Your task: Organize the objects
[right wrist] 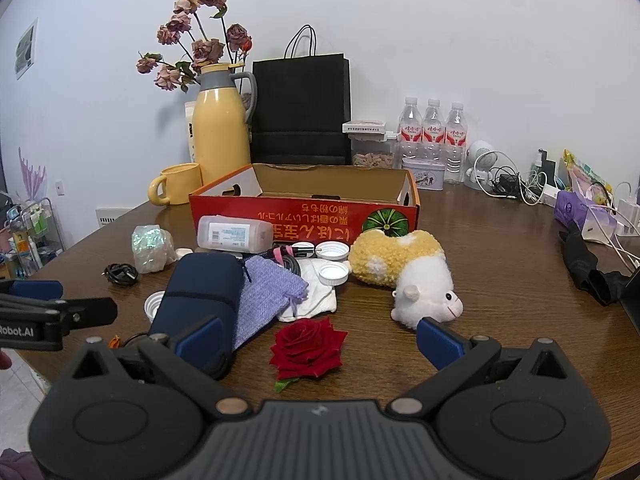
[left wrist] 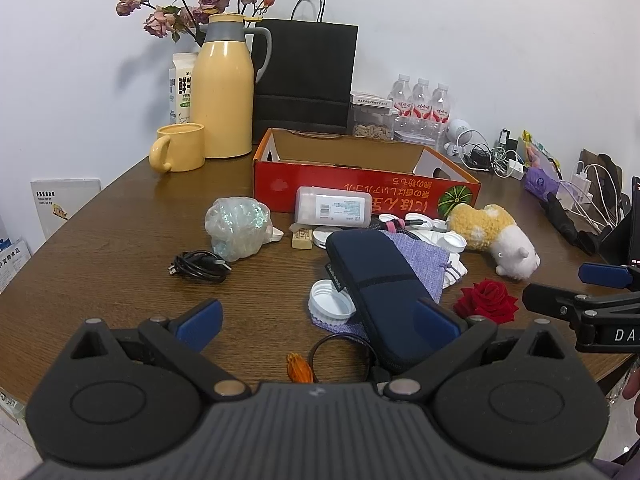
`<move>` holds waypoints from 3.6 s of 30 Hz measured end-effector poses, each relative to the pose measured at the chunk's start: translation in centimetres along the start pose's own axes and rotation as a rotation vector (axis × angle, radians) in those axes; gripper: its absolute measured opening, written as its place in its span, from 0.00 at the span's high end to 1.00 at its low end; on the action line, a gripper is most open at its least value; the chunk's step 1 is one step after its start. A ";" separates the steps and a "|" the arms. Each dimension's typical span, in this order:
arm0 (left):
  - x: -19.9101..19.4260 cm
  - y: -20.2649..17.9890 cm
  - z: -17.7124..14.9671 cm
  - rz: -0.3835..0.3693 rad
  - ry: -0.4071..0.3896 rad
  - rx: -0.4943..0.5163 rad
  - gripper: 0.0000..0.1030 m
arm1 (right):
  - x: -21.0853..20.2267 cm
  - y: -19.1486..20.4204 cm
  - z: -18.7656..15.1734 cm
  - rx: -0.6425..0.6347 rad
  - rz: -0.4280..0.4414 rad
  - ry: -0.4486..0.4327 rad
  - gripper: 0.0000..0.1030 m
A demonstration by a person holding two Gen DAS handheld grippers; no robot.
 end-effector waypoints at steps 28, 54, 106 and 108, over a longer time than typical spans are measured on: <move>2.1 2.4 -1.6 0.032 0.086 -0.042 0.00 | 3.6 1.2 -2.0 -0.072 0.012 0.075 0.00; 3.0 3.6 -2.6 0.044 0.151 -0.083 0.25 | 5.5 0.4 -2.8 -0.054 0.081 0.040 0.61; 18.5 -3.6 17.6 0.032 -0.094 0.059 0.85 | 19.5 -1.2 14.7 -0.067 0.030 -0.110 0.62; 20.6 -3.7 17.7 0.042 -0.045 0.050 0.85 | 21.7 -1.5 15.1 -0.065 0.014 -0.057 0.62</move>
Point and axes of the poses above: each gripper's, at about its wrist camera, not at the fingertips, and x roughly the way its jaws point, y to its left, z to its top, the point moved 1 cm from there along x, roughly the way its jaws point, and after that the axes turned 3 degrees about -y, right-handed, at the moved point
